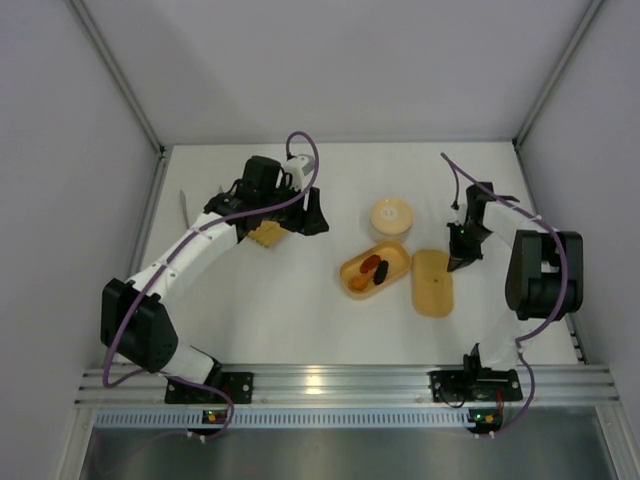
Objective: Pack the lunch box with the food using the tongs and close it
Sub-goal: Pick up the box lid from the center of the board.
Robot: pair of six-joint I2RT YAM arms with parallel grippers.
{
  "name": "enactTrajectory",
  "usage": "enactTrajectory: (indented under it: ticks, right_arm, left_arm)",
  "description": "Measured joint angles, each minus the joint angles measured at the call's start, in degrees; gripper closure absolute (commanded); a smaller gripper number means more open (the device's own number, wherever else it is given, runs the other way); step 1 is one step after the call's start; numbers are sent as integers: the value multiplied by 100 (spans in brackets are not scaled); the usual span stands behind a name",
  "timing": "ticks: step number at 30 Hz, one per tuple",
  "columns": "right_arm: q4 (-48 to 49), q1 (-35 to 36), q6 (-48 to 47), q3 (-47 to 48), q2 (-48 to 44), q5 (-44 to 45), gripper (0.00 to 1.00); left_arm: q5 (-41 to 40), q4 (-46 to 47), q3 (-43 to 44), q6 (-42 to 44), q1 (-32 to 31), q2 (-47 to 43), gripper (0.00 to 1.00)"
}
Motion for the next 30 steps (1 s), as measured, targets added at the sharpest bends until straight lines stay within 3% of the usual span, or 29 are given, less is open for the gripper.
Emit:
enactTrajectory:
  ticks: [9, 16, 20, 30]
  right_arm:
    - [177, -109, -616, 0, -1572, -212, 100]
    - [457, -111, -990, -103, -2544, -654, 100]
    - [540, -109, -1143, -258, -2977, -975, 100]
    - [658, 317, -1213, -321, -3847, -1486, 100]
  left_arm:
    - [846, 798, -216, -90, -39, 17, 32]
    - [1268, 1318, -15, -243, -275, 280, 12]
    - [1429, 1532, 125, -387, -503, 538, 7]
    - [1567, 1886, 782, -586, -1388, 1305, 8]
